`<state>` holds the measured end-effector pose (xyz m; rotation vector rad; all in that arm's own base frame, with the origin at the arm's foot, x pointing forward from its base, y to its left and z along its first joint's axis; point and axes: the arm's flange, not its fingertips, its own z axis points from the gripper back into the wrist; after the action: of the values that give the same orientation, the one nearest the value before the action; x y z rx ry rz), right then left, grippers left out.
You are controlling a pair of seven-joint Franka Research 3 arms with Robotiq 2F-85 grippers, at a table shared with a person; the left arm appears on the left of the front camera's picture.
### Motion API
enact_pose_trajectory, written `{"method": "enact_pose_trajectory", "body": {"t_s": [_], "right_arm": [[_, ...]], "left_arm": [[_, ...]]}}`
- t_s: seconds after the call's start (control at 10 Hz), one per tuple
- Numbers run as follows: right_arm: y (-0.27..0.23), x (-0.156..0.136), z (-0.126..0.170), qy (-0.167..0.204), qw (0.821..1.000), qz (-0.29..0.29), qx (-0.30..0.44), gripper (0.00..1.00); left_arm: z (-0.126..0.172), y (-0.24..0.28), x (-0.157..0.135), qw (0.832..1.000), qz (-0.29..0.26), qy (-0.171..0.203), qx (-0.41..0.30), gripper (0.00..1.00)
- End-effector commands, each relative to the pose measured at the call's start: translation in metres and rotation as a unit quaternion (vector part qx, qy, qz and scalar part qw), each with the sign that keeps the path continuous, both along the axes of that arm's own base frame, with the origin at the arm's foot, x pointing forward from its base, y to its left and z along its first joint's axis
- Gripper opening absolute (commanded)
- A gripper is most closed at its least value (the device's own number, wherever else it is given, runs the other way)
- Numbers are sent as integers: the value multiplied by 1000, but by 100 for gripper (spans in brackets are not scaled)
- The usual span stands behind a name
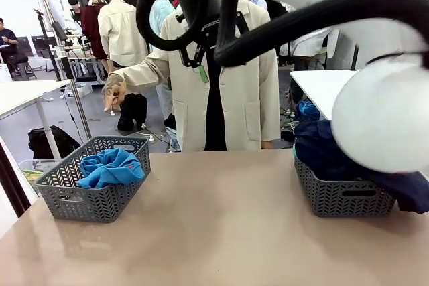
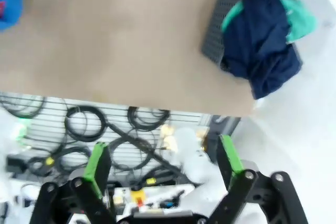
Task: Sort the tops and bottoms.
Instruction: Sort the clothes according to human instructions.
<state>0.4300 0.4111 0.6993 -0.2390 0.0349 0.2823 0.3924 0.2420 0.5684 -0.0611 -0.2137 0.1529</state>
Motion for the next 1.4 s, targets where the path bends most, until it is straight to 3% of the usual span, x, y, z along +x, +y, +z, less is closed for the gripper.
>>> {"method": "enact_pose_trajectory", "body": {"t_s": [0.0, 0.3, 0.4, 0.5, 0.6, 0.8, 0.9, 1.1, 1.3], "right_arm": [[-171, -140, -239, -26, 989, -54, 134, 100], [-172, -181, -341, -40, 965, -115, 232, 100], [-167, -189, -351, -45, 962, -116, 243, 100], [-155, -184, -327, -85, 956, -112, 258, 100], [-16, 13, -70, -28, 967, -118, 225, 100], [-16, 13, -70, -28, 967, -118, 225, 100], [-25, -2, -99, -45, 964, -119, 235, 100], [-82, 14, -106, -131, 979, -123, 100, 100], [-137, 6, -124, -123, 983, -125, 58, 100]], "left_arm": [[2, -1, 1, 1000, 5, 3, -4, 100], [2, -1, 1, 1000, 5, 3, -4, 100], [2, -1, 1, 1000, 5, 3, -4, 100], [2, -1, 1, 1000, 5, 3, -4, 100], [2, -1, 1, 1000, 5, 3, -4, 100], [2, -1, 1, 1000, 5, 3, -4, 100], [2, -1, 1, 1000, 5, 3, -4, 100], [2, -1, 1, 1000, 5, 3, -4, 100], [2, -1, 1, 1000, 5, 3, -4, 100]]}}
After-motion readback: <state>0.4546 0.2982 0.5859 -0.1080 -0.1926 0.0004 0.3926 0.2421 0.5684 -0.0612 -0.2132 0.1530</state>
